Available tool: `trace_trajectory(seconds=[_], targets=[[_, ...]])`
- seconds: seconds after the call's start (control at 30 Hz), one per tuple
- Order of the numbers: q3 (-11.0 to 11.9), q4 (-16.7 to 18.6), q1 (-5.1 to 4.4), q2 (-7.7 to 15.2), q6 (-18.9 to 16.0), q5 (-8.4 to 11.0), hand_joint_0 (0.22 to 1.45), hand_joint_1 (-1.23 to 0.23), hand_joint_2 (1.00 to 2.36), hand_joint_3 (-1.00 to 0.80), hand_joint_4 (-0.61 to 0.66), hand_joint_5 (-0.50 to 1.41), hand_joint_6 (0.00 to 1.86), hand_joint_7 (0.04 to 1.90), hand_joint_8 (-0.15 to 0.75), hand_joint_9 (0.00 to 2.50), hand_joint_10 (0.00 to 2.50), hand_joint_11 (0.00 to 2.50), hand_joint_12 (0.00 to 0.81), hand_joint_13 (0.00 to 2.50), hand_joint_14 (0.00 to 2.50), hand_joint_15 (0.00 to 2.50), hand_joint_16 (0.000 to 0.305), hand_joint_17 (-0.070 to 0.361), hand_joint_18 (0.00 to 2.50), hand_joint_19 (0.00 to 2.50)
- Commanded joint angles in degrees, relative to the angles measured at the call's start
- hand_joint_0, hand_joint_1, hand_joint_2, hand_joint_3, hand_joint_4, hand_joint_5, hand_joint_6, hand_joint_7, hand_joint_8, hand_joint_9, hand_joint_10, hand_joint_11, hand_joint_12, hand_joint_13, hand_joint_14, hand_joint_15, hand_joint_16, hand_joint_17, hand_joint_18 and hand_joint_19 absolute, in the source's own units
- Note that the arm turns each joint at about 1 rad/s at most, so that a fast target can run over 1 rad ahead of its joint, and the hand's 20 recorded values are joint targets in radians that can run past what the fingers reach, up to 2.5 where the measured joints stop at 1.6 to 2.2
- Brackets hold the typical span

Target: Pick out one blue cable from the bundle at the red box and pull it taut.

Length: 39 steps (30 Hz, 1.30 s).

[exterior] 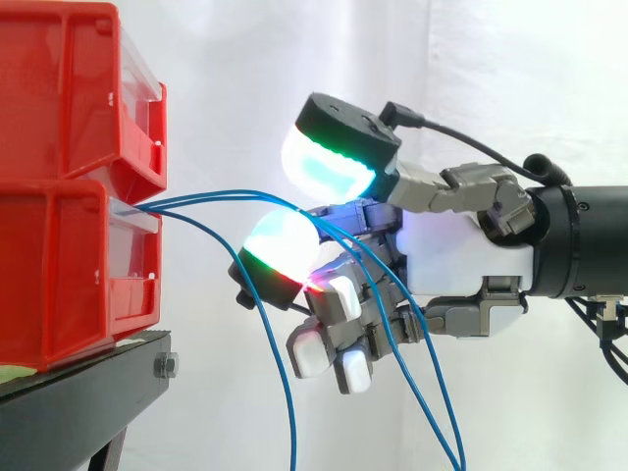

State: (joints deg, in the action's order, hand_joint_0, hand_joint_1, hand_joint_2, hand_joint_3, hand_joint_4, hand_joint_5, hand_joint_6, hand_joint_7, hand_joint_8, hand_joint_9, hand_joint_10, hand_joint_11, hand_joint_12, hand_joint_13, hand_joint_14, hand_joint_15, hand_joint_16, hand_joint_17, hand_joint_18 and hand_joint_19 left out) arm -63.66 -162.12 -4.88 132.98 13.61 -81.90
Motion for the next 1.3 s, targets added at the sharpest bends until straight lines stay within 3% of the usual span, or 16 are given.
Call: trace_trajectory(seconds=[0.0,0.07,0.13,0.27,0.8,1.0,1.1,1.27], targets=[[0.29,-0.74,0.05,0.00,0.01,-0.01,0.56,-0.44,1.00,-0.50,0.14,-0.14,0.77,1.11,0.322,1.17,0.03,0.80,0.345,1.03,0.02,0.42,0.044,0.100,0.95,0.72],[0.29,-0.91,0.05,0.00,-0.08,-0.01,0.63,-0.40,1.00,-0.50,0.12,-0.13,0.75,1.14,0.310,1.17,0.03,0.81,0.330,1.02,0.02,0.43,0.043,0.097,0.94,0.75],[0.29,-1.09,0.05,0.00,-0.08,-0.01,0.63,-0.43,1.01,-0.35,0.12,-0.13,0.74,1.16,0.319,1.14,0.02,0.81,0.341,0.97,0.02,0.43,0.046,0.103,0.92,0.78],[0.38,-1.09,0.05,0.00,-0.08,-0.01,0.61,-0.51,1.02,-0.23,0.15,-0.15,0.76,1.13,0.318,1.09,0.03,0.78,0.348,0.96,0.02,0.43,0.047,0.106,0.92,0.77],[0.29,-1.18,0.05,0.00,0.10,0.08,0.62,-0.68,1.02,-0.24,0.14,-0.19,0.83,1.07,0.317,1.03,0.02,0.82,0.349,0.97,0.02,0.44,0.047,0.106,0.93,0.73],[0.29,-1.53,0.05,0.00,0.10,0.08,0.67,-0.78,1.02,-0.32,0.12,-0.20,0.85,0.99,0.308,0.98,0.03,0.83,0.345,0.95,0.02,0.42,0.045,0.102,0.91,0.69],[0.29,-1.79,0.05,0.00,0.01,-0.01,0.72,-0.85,1.01,-0.34,0.09,-0.21,0.87,1.04,0.299,0.97,0.02,0.84,0.337,0.93,0.02,0.42,0.045,0.100,0.90,0.66],[0.29,-1.79,0.14,0.00,0.10,-0.01,0.80,-0.88,1.00,-0.46,0.14,-0.21,0.91,1.02,0.296,0.99,0.02,0.87,0.328,0.94,0.02,0.41,0.043,0.097,0.88,0.66]])
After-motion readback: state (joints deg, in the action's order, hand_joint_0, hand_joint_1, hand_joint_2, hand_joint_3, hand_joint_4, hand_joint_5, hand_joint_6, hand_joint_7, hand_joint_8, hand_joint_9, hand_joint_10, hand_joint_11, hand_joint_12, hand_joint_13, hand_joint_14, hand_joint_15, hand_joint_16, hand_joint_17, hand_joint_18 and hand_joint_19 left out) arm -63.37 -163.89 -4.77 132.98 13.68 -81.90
